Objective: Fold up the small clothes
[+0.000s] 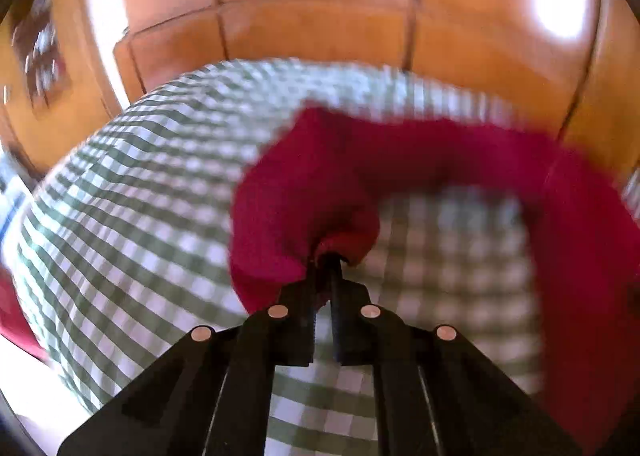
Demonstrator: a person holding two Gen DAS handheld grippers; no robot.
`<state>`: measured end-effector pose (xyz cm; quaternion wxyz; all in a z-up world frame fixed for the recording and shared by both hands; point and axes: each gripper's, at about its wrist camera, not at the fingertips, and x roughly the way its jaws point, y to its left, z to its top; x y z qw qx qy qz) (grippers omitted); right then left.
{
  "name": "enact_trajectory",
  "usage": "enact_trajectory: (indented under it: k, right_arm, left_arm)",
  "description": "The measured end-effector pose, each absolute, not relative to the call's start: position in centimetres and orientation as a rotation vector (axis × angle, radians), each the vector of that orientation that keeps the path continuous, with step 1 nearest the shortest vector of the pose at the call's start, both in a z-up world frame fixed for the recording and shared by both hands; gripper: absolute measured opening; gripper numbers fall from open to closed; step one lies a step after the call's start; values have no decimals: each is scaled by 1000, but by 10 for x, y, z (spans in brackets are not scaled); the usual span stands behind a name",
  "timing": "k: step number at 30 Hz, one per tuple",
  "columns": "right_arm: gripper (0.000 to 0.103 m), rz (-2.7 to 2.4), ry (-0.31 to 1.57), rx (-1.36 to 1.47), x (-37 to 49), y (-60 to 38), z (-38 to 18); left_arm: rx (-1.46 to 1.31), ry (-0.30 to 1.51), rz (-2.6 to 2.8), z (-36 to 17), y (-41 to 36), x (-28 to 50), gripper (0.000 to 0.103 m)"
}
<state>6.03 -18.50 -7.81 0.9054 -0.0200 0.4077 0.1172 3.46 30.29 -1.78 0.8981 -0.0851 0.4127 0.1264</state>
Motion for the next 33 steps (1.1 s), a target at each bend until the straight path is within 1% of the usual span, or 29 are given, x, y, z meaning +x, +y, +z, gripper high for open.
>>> enact_trajectory:
  k: [1, 4, 11, 13, 15, 19, 22, 25, 27, 28, 31, 32, 33]
  right_arm:
    - [94, 241, 842, -43, 60, -185, -78]
    - [94, 239, 840, -46, 60, -185, -78]
    - [94, 234, 839, -56, 60, -184, -79]
    - [94, 232, 839, -59, 60, -183, -79]
    - [95, 231, 839, -62, 60, -183, -80]
    - [95, 229, 838, -66, 60, -183, -80]
    - [95, 230, 839, -67, 60, -183, -80]
    - [95, 231, 838, -65, 60, -183, -80]
    - [95, 231, 837, -64, 60, -183, -80]
    - [96, 233, 837, -63, 61, -183, -80]
    - [96, 234, 836, -62, 61, -183, -81]
    - [97, 235, 835, -62, 61, -183, -81]
    - [97, 235, 835, -61, 61, -183, -81]
  left_arm:
    - [-251, 809, 257, 2, 323, 31, 5]
    - [-435, 726, 261, 40, 380, 30, 5]
    - [-668, 720, 385, 56, 474, 56, 4]
    - [-670, 728, 422, 59, 486, 62, 4]
    - [-620, 781, 484, 53, 490, 73, 5]
    - [-503, 963, 614, 6, 488, 99, 5]
    - [-417, 1046, 689, -31, 485, 112, 7]
    - [-370, 1097, 759, -52, 490, 115, 15]
    - [-405, 1071, 794, -51, 495, 102, 55]
    - [-418, 1018, 838, -44, 497, 90, 57]
    - [-408, 935, 856, -28, 488, 66, 53]
    - [-399, 909, 840, -24, 483, 61, 50]
    - [-384, 884, 822, -21, 476, 57, 44]
